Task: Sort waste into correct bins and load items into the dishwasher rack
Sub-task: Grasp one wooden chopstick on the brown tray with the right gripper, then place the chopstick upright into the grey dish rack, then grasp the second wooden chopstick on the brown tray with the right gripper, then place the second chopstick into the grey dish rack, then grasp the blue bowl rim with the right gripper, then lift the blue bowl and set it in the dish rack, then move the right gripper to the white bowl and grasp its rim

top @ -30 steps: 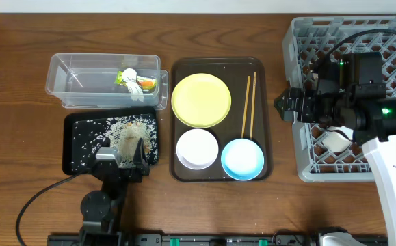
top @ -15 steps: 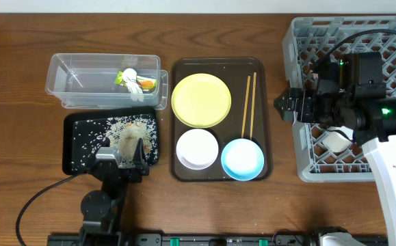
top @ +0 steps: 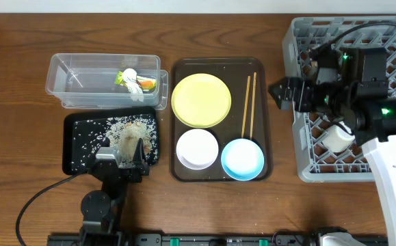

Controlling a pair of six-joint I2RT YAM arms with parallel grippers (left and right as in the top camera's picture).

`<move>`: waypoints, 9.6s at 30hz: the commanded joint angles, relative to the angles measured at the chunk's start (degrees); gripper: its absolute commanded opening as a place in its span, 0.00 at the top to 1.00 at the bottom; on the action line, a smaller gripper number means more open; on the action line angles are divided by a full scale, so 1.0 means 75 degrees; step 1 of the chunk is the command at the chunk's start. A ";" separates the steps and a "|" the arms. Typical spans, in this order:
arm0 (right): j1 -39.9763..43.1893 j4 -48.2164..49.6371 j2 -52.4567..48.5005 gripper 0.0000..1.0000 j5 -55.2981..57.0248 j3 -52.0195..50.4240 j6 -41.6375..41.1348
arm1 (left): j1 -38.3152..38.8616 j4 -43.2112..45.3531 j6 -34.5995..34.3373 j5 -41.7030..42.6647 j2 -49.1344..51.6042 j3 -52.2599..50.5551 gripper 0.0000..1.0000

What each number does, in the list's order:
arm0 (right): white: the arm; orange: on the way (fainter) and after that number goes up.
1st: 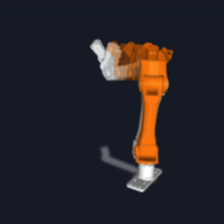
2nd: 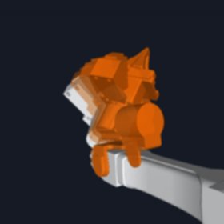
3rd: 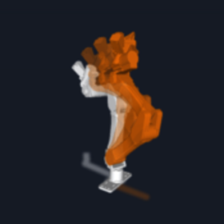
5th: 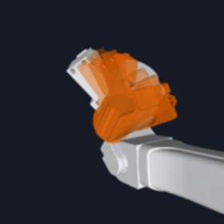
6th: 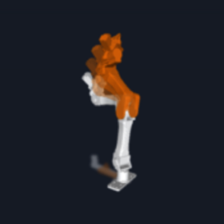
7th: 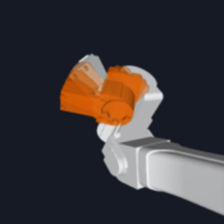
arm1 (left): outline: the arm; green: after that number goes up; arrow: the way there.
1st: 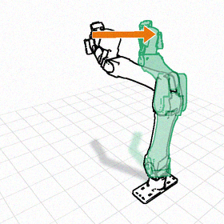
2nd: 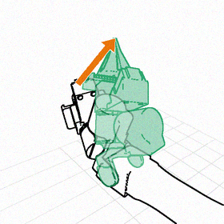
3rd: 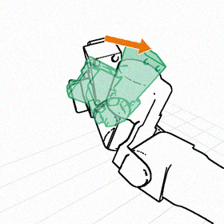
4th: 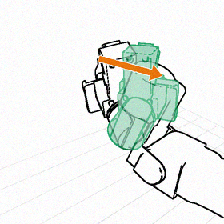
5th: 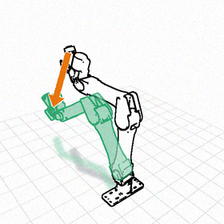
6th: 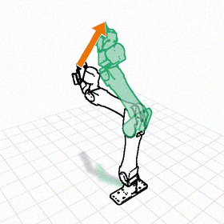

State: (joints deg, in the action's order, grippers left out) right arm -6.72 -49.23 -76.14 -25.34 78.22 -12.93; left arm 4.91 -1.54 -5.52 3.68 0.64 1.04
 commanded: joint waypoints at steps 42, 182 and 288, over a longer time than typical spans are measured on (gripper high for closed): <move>-0.2116 0.1746 -0.5281 0.99 0.3383 0.0195 -0.1961 | -0.0047 -0.0280 0.0076 0.0026 -0.0041 -0.0108 0.12; -0.1326 -0.0574 -0.1338 0.99 0.5254 -0.0906 -0.0239 | -0.0047 -0.0280 0.0076 0.0026 -0.0041 -0.0108 0.12; -0.4211 0.0274 -0.3681 0.76 0.2908 -0.1279 -0.1099 | -0.0047 -0.0280 0.0076 0.0026 -0.0041 -0.0108 0.12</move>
State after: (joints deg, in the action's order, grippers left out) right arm -38.70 -48.16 -103.57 -1.48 68.66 -20.73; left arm 4.91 -1.56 -5.52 3.66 0.64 1.06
